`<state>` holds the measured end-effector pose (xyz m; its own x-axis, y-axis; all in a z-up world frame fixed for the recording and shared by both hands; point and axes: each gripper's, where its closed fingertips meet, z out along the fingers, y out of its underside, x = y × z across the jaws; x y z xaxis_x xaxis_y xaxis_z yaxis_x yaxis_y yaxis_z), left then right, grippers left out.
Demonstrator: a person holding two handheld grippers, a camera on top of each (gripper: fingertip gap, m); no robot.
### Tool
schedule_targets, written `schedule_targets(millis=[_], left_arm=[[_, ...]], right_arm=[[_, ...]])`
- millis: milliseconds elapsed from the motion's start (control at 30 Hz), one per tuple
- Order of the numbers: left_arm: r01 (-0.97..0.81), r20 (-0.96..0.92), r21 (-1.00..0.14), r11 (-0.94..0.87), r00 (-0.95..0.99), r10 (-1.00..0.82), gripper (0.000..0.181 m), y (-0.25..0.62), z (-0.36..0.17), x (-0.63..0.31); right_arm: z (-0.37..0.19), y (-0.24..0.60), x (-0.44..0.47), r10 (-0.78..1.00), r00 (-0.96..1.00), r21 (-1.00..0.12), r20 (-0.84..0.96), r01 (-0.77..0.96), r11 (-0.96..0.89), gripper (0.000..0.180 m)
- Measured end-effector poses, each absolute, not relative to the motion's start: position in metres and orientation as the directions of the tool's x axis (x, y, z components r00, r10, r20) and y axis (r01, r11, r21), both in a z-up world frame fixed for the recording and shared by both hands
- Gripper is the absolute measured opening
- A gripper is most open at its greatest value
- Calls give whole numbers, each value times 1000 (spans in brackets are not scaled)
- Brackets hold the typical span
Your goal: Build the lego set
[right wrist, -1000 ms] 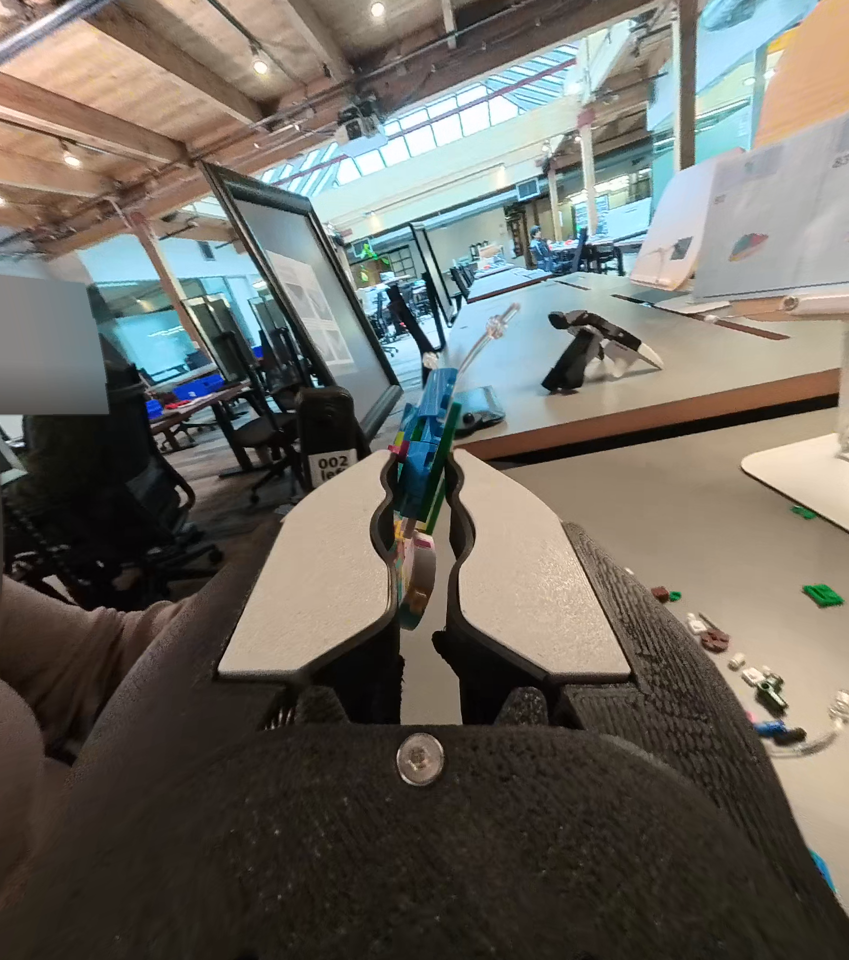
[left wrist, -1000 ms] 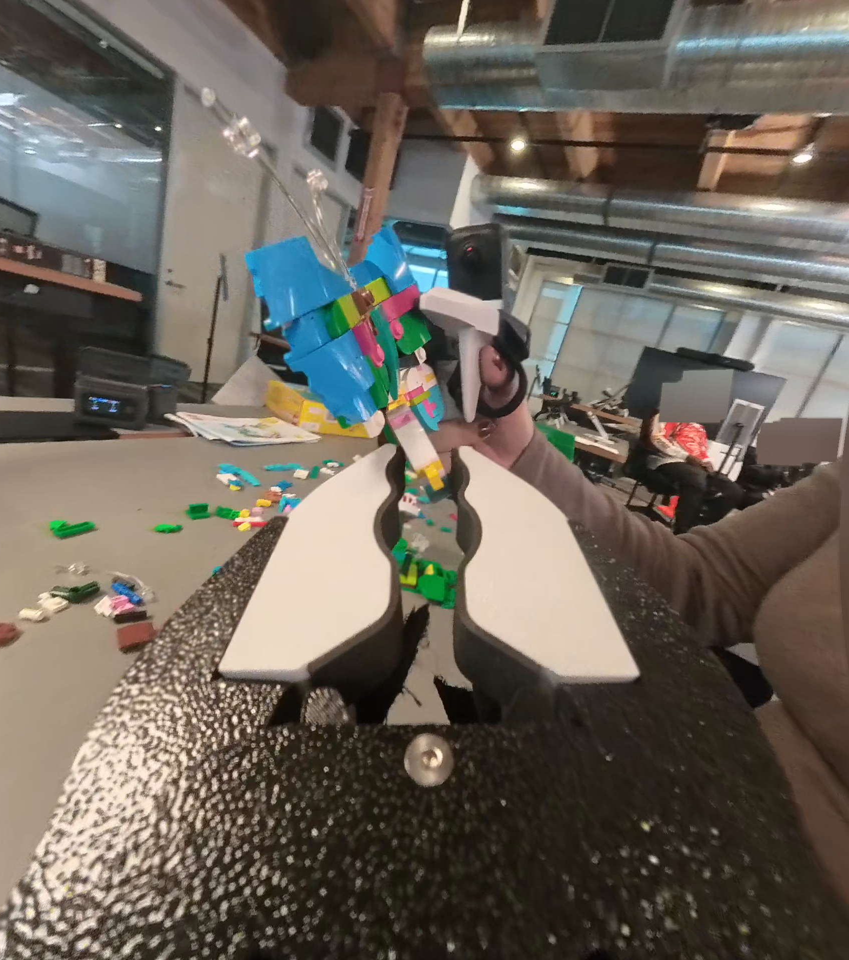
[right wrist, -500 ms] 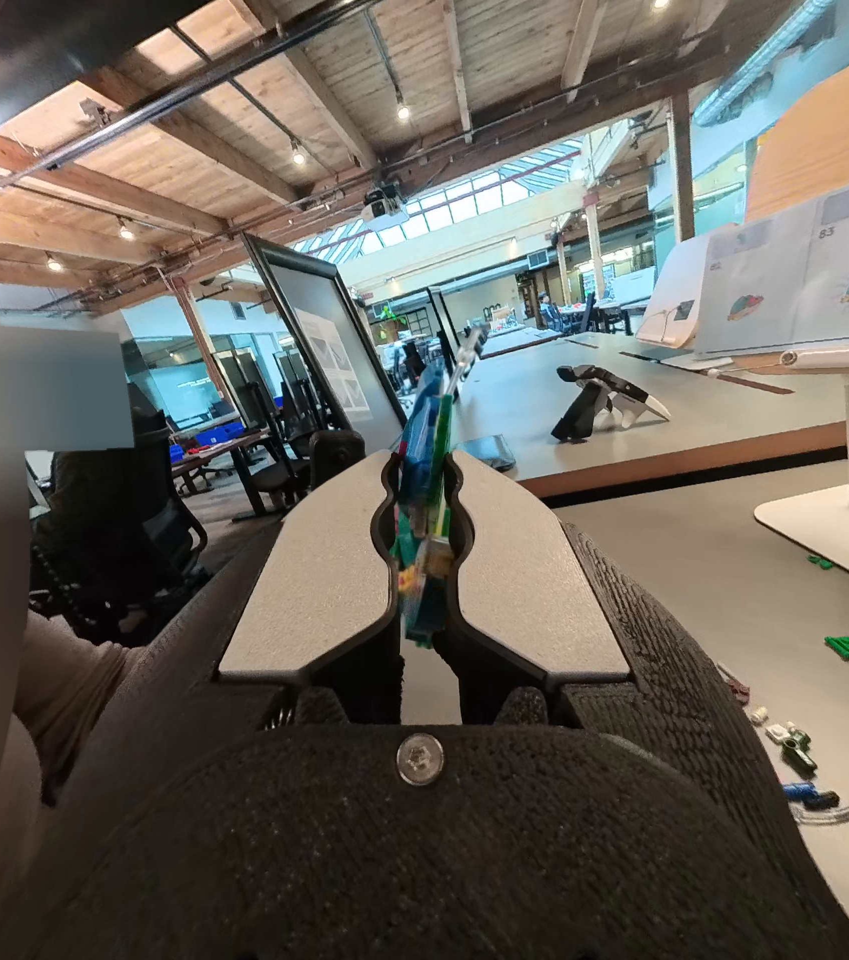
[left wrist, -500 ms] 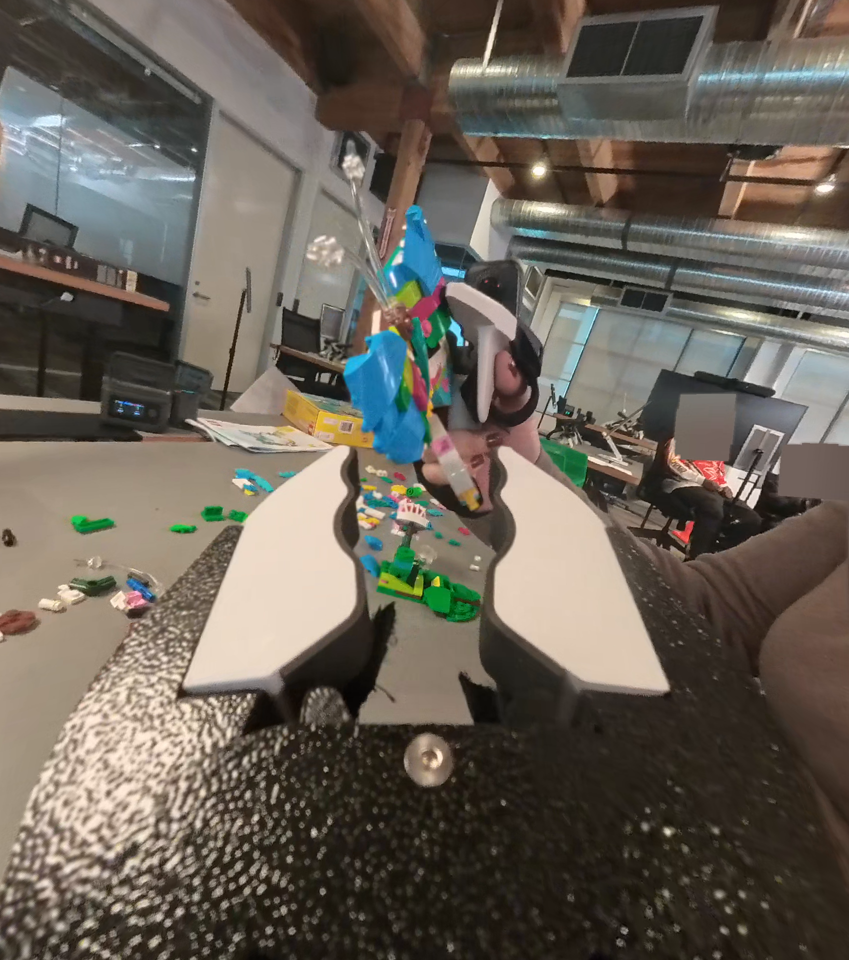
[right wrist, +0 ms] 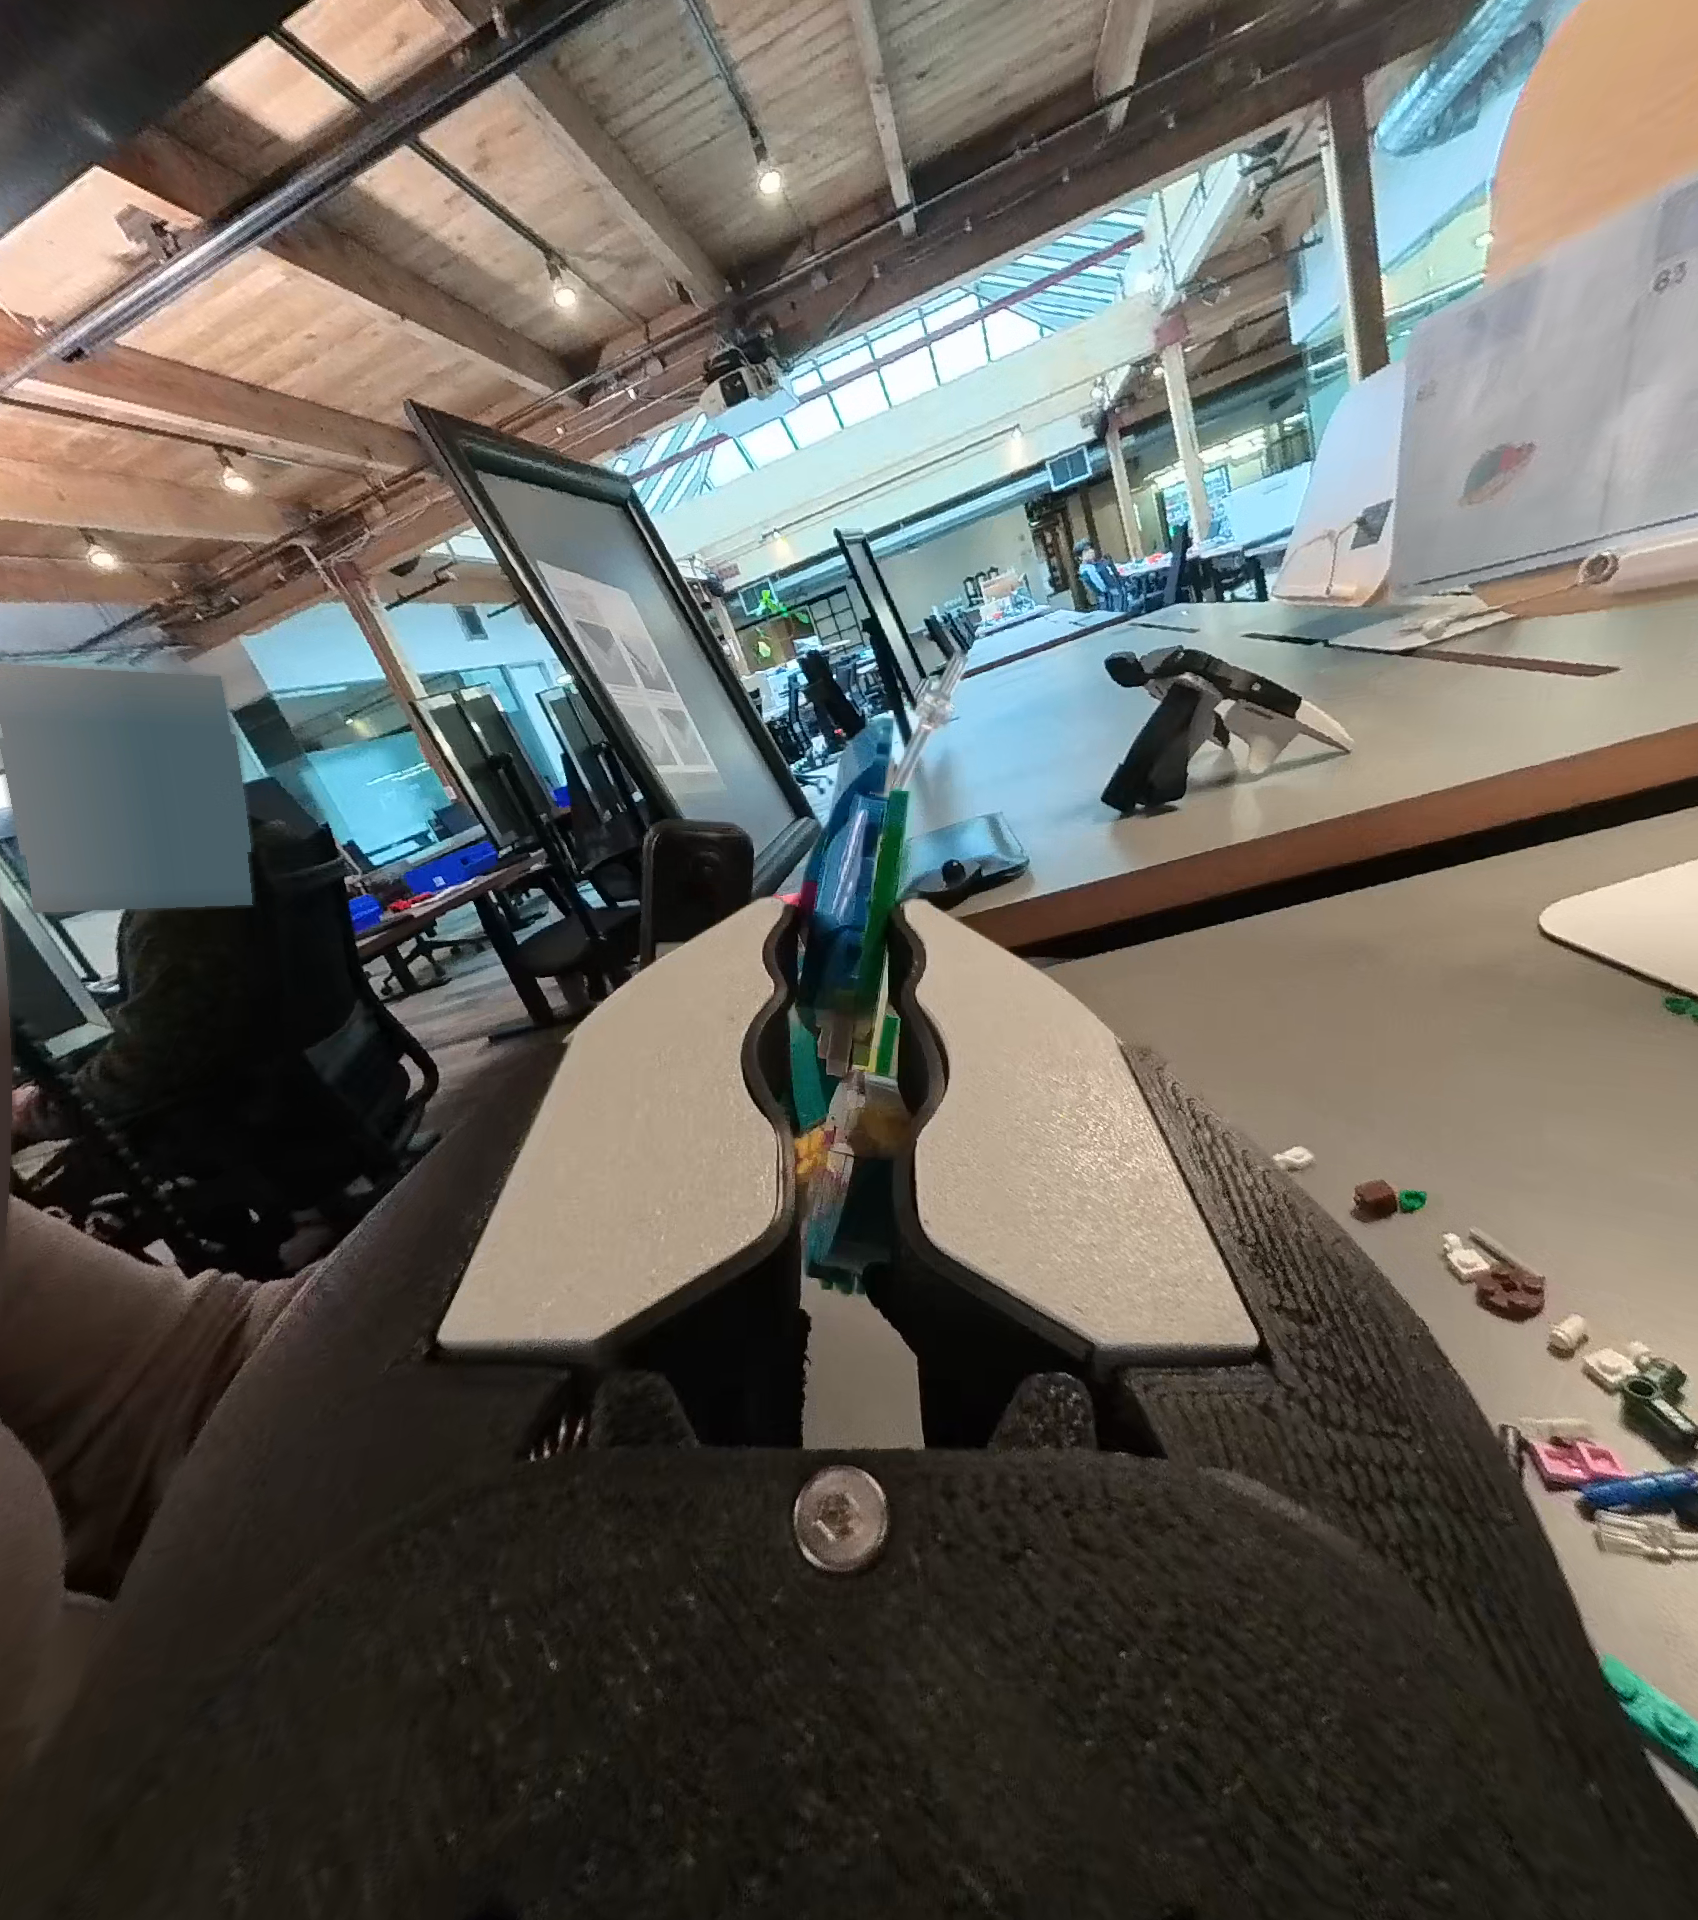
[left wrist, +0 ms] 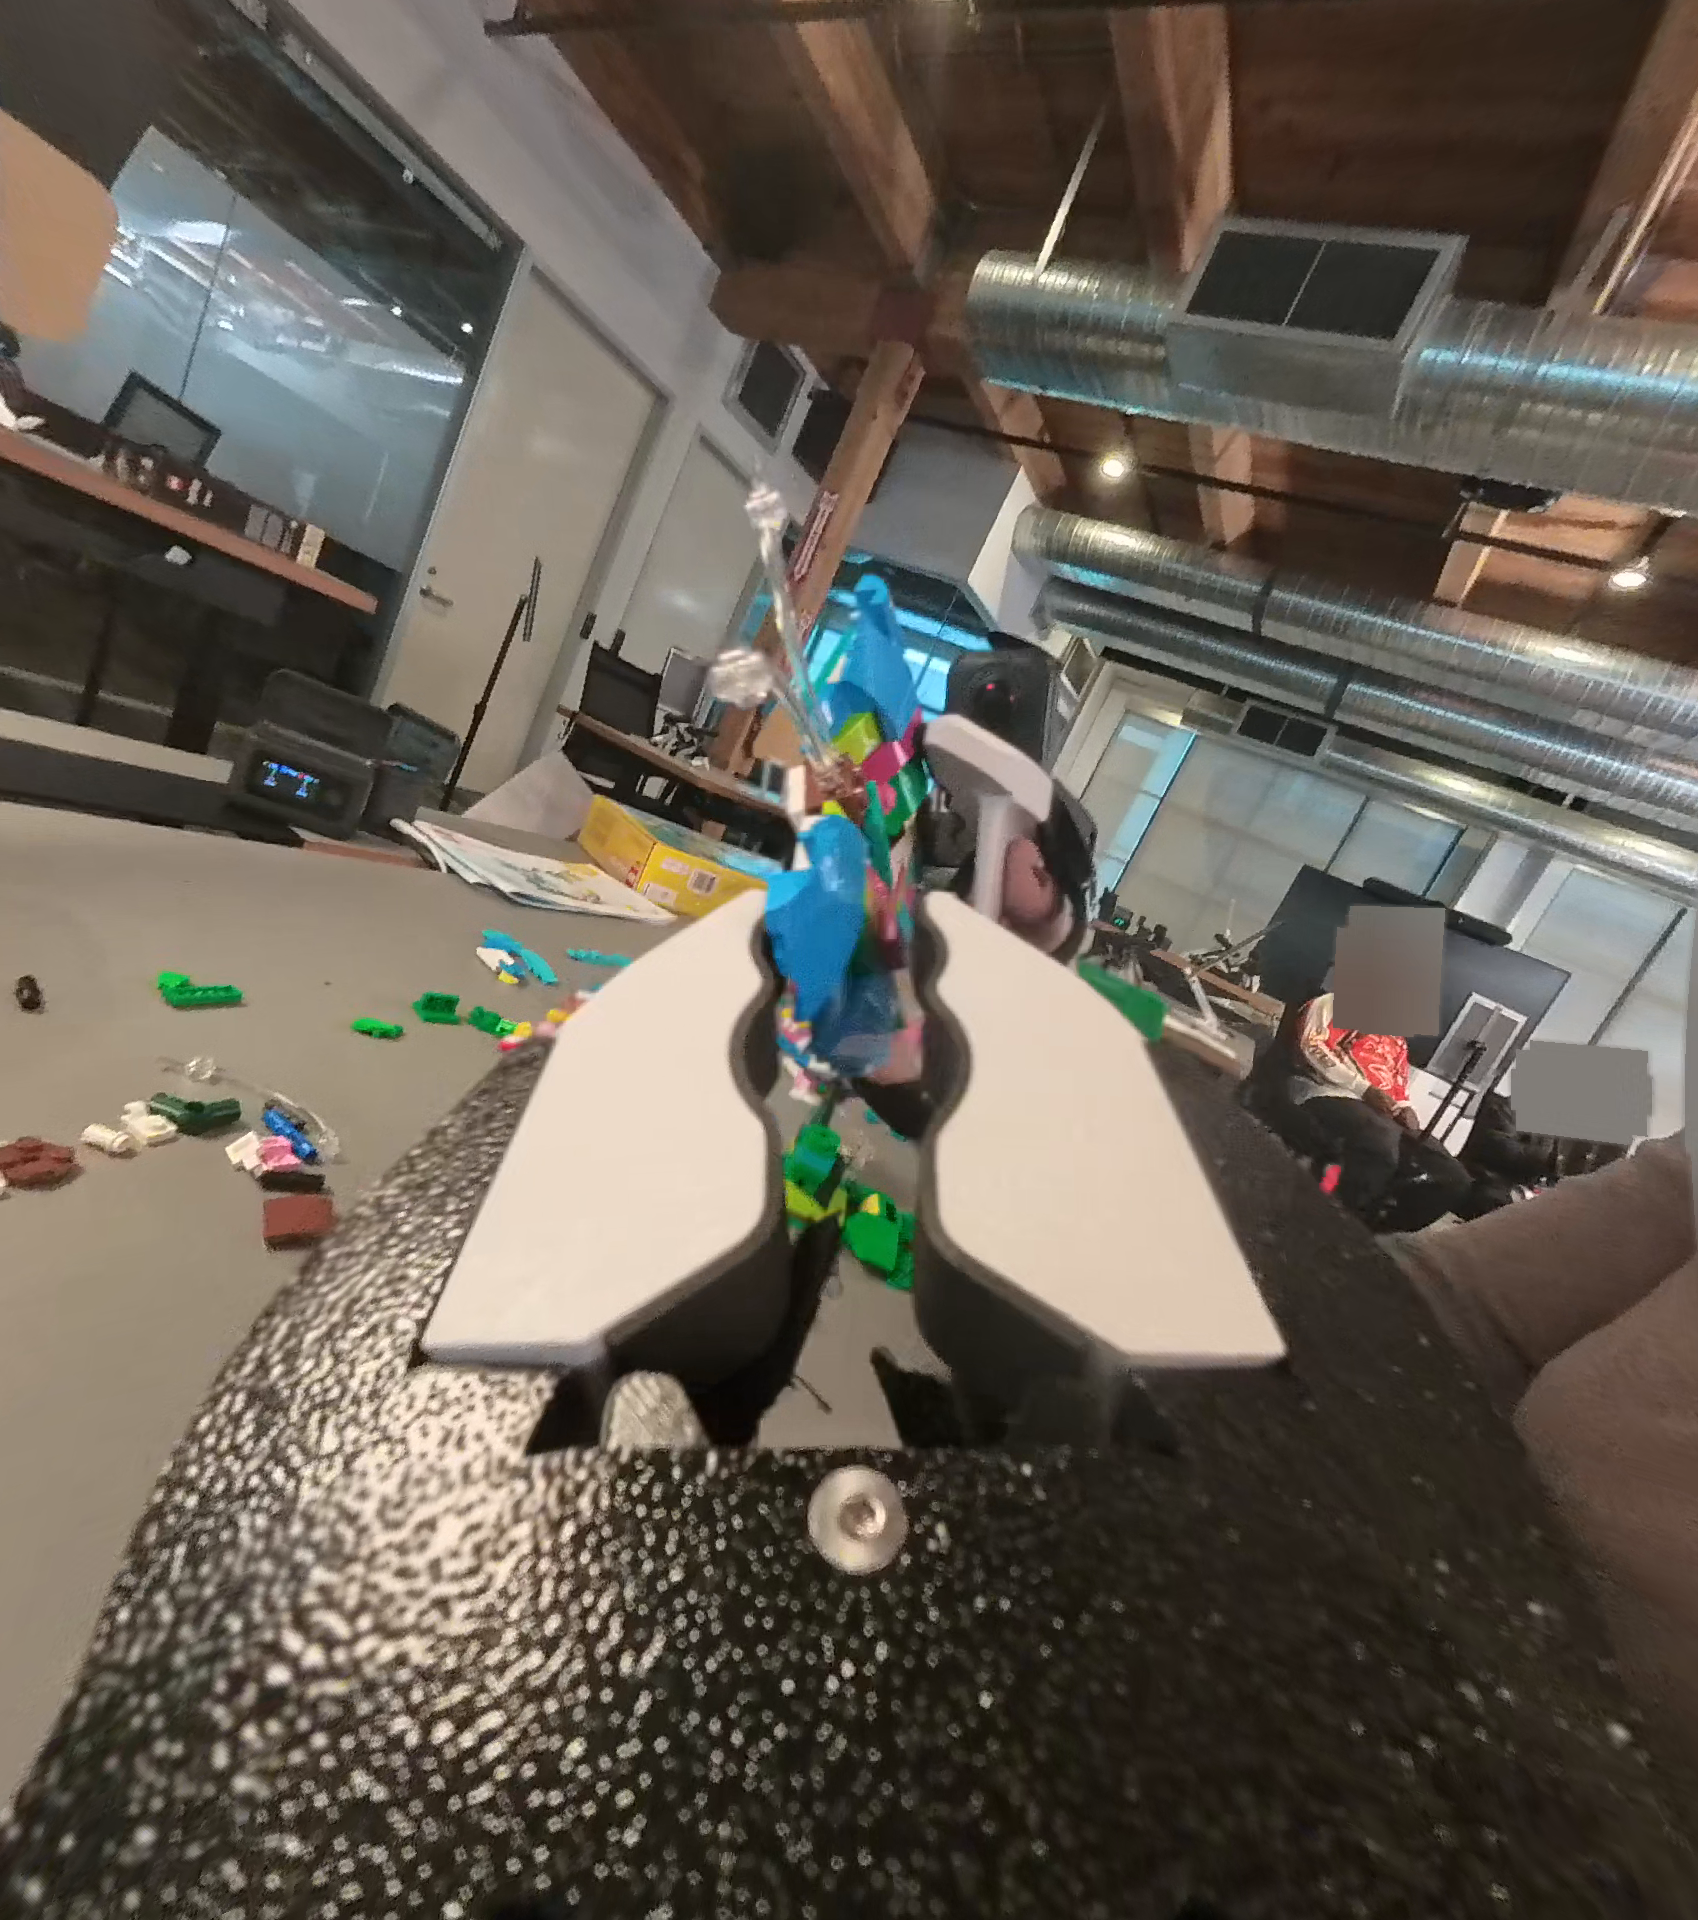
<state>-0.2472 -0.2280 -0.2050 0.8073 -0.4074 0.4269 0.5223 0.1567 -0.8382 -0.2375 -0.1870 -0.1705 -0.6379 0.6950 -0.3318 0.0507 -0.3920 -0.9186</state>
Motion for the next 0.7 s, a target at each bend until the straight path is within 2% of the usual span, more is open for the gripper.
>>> schedule_targets(millis=[267,367,700], left_arm=[[495,433,-865,84,820,-373,19,-225,-214,-248],[495,439,-863,99,833,-337,18,-225,-214,-256],[532,472,-840,107,814,-338,16,-230,-217,-264]], right_arm=[[-177,-185,-237,752,-606,-949,-261,17,-316,15],[-179,-181,-239,807,-554,-967,-206,-10,-254,24],[-188,-178,-246,851,-493,-980,-179,9,-201,30]])
